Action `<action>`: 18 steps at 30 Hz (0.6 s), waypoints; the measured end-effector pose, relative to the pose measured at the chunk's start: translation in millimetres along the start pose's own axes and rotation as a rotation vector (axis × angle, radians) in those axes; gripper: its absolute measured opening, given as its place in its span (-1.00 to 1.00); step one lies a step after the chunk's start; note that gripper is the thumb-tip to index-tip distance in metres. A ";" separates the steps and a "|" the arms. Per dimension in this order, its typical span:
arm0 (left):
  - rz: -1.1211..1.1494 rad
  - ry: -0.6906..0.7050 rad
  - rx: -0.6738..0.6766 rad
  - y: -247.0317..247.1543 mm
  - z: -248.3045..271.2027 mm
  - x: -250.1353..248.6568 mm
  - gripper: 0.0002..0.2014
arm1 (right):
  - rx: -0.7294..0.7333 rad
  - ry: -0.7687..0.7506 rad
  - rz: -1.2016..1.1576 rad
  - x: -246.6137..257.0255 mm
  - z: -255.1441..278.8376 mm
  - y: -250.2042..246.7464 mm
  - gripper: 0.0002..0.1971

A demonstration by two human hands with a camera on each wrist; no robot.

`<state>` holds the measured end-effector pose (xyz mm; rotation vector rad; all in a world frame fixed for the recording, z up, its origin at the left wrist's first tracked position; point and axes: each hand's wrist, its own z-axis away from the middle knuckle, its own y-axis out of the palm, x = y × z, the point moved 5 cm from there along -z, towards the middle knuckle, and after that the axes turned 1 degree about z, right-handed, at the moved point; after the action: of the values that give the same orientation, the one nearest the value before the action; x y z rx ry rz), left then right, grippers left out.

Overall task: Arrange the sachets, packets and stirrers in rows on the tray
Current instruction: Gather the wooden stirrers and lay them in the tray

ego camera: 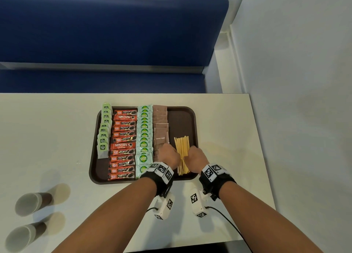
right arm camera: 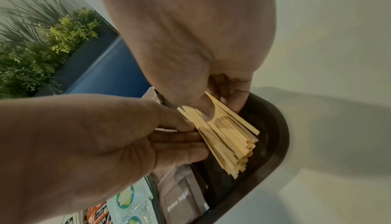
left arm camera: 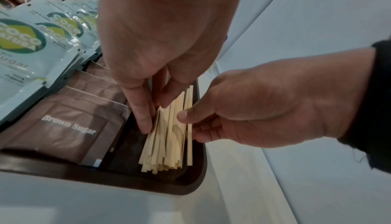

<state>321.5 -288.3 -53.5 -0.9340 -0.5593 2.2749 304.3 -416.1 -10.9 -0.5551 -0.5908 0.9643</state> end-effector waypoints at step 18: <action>-0.263 0.123 -0.015 -10.7 14.5 -9.8 -0.84 | -0.051 -0.067 0.053 -13.5 6.9 -24.1 -0.90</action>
<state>320.4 -289.2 -33.0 -0.9410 -0.6081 1.9688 307.7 -437.8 7.2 -0.5880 -0.6643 1.0235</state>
